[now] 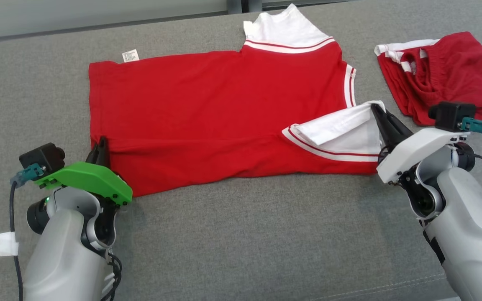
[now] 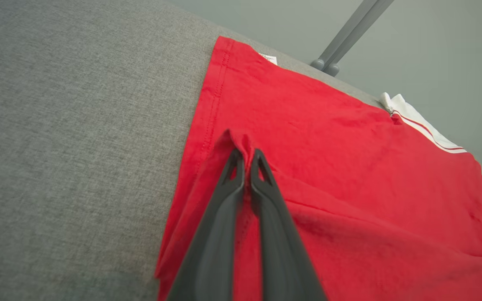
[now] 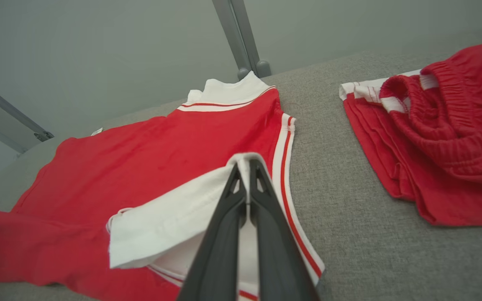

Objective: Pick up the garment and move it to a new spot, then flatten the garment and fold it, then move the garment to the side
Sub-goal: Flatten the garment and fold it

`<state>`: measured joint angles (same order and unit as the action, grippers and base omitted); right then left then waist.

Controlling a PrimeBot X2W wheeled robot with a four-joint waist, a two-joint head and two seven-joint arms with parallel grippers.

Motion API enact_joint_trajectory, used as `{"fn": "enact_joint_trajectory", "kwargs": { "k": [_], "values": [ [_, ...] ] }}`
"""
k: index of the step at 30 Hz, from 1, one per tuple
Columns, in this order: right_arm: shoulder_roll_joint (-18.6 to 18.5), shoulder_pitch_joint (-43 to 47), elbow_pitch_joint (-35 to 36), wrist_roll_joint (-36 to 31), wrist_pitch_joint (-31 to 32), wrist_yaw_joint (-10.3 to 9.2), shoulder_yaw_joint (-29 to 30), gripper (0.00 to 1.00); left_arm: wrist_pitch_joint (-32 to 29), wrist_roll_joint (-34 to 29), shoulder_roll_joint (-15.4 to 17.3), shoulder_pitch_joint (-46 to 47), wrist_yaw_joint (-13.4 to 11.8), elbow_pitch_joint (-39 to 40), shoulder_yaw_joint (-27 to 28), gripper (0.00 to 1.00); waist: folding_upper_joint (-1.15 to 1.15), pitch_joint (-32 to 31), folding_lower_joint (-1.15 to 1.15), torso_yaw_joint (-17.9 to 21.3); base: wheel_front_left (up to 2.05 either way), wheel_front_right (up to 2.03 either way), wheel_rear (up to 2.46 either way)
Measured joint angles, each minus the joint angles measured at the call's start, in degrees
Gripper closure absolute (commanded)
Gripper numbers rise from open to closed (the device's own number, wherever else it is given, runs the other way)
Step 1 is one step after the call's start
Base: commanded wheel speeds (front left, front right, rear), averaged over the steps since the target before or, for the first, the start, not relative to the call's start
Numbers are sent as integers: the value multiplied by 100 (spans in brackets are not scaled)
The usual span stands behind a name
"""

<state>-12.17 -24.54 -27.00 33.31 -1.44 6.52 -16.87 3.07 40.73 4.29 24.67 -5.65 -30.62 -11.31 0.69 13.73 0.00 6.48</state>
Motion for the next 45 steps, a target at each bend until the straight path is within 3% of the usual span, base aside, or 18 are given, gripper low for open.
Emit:
{"fn": "enact_joint_trajectory", "kwargs": {
  "k": [13, 14, 15, 16, 17, 18, 23, 24, 34, 45],
  "values": [
    [187, -736, -884, -4, 30, 1, -80, 100, 151, -133, -55, 577, -42, -673, 14, 100, 0, 425, 0, -65, 0, 0, 0],
    [194, -770, -937, -8, -5, 1, -81, 100, 160, -159, -62, 621, -42, -712, 4, 93, 0, 430, 0, -69, 0, 0, 0],
    [200, -810, -985, -8, -10, 1, -80, 89, 165, -174, -73, 662, -43, -748, -1, 76, 0, 434, 0, -72, 0, 0, 0],
    [212, -848, -1036, -8, -12, 1, -81, 69, 205, -174, -87, 693, -42, -772, -3, 65, 0, 437, 0, -75, 0, 0, 0],
    [232, -890, -1095, -8, -33, 1, -82, 55, 230, -175, -100, 720, -42, -788, -5, 51, 0, 439, 0, -79, 0, 0, 0],
    [276, -954, -1189, -8, -82, 1, -80, 0, 261, -176, -113, 750, -41, -823, -10, 0, 0, 440, 0, -87, 0, 0, 0],
    [320, -1069, -1324, 3, -268, 2, -25, 0, 370, -185, -118, 815, -11, -938, -19, 0, 0, 432, 0, -111, 0, 0, 0],
    [315, -1183, -1414, 82, -498, 3, 88, 0, 526, -182, -129, 844, 141, -946, -20, 0, 0, 395, 0, -149, 0, 0, 0],
    [140, -1232, -1422, 135, -1100, 53, 167, 0, 782, 14, -143, 625, 487, -968, 5, 0, 0, 178, 0, -233, 0, 0, 0],
    [34, -353, -1211, 254, -1271, 54, 300, 0, 726, 199, -159, -257, 708, -1193, -67, 0, 0, -211, 0, -332, 0, 0, 0]
  ]
}}
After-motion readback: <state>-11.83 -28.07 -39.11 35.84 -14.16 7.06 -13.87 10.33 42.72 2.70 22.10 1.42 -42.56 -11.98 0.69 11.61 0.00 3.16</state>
